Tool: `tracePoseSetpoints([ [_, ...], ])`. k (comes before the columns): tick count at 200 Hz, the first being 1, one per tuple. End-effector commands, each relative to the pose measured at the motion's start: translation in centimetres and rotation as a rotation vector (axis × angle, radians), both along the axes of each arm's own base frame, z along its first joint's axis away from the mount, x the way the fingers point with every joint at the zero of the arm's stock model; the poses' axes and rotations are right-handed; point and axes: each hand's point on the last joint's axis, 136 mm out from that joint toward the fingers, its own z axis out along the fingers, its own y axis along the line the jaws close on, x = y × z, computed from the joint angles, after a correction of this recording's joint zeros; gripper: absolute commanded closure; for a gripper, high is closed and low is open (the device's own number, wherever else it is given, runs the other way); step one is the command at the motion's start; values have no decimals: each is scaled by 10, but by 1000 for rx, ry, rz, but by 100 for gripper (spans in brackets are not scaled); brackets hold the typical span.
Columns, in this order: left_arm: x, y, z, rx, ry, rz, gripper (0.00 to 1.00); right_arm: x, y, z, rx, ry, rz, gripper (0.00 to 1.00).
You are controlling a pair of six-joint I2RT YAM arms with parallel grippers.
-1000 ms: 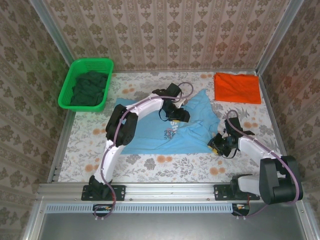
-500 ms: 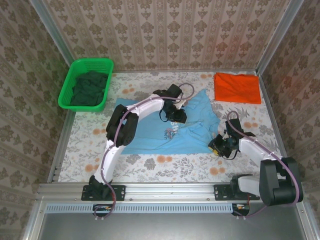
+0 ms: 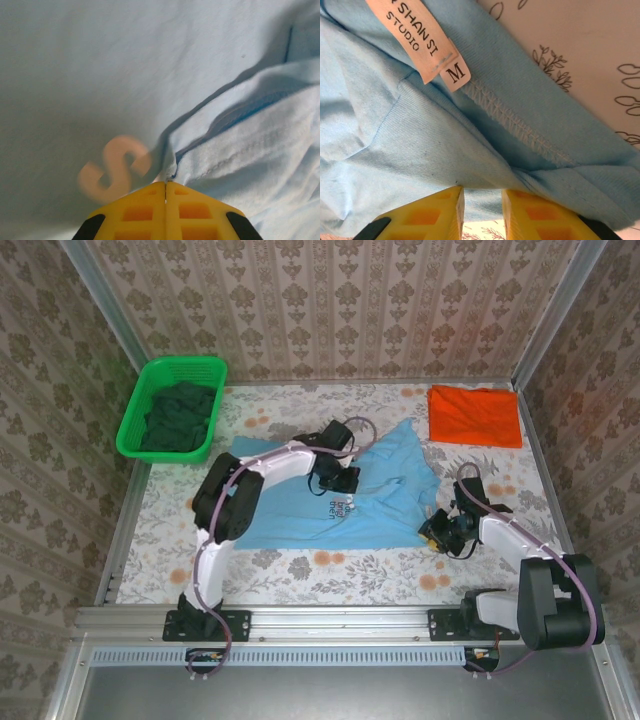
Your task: Fold and stack the t-shirts
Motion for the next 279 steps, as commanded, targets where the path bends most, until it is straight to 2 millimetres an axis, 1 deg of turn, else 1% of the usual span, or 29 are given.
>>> tracePoseSetpoints([
  [1,21,14,16,11,-137,127,100,-15,-6,-9,-26,67,-11,71],
  [10,21,17,16,16,-156,142,100,-15,-7,-9,-27,68,-11,71],
  [19,21,22,11,36,-164,153,100,-15,-8,-9,-30,74,-13,71],
  [31,21,26,5,66,-158,158,87,-15,-7,-9,-27,75,-12,71],
  [34,21,27,3,77,-156,159,85,-15,-7,-9,-27,76,-13,71],
  [49,23,32,-2,122,-151,169,88,-13,-8,-8,-26,73,-14,71],
  [66,26,40,1,154,-168,188,85,-10,-8,-4,-24,59,-15,70],
  [76,28,46,8,173,-195,210,84,-8,-8,-1,-20,46,-17,69],
  [88,32,56,16,196,-214,237,84,-6,-8,3,-20,26,-24,65],
  [95,32,59,22,195,-221,243,79,-3,-8,7,-21,8,-24,65],
  [98,33,60,26,191,-228,247,75,-7,-8,7,-22,24,-24,64],
  [102,33,62,30,184,-232,250,73,-7,-9,10,-25,17,-25,63],
  [112,31,64,44,154,-243,243,72,-3,-10,17,-34,-9,-31,61],
  [126,23,73,60,122,-238,239,72,2,-14,30,-56,-55,-44,59],
  [139,10,84,71,97,-214,241,71,6,-19,45,-84,-102,-55,59],
  [156,-13,110,72,99,-153,266,69,14,-21,65,-95,-179,-55,60],
  [168,-32,126,66,86,-83,275,69,19,-15,72,-76,-213,-47,63],
  [177,-46,140,59,96,-43,291,69,23,-6,74,-42,-225,-29,65],
  [194,-68,168,42,125,43,357,70,25,19,69,-4,-205,38,67],
  [198,-72,173,37,130,64,375,70,30,27,70,-3,-227,68,67],
  [206,-79,188,29,141,96,427,72,33,40,68,-14,-228,123,67],
  [222,-91,216,13,179,147,528,74,35,60,54,-9,-195,191,67],
  [227,-95,222,8,193,160,549,74,34,63,47,-7,-169,196,67],
  [229,-95,229,5,199,168,575,74,34,64,45,-6,-161,199,67],
  [234,-97,239,0,215,180,610,74,32,67,39,-7,-142,208,67],
  [247,-107,259,-14,254,220,684,74,28,70,26,-23,-101,232,67],
  [268,-122,283,-34,290,289,785,75,14,63,10,-73,-29,256,67],
  [279,-130,291,-41,306,318,816,75,5,60,3,-85,10,275,67],
])
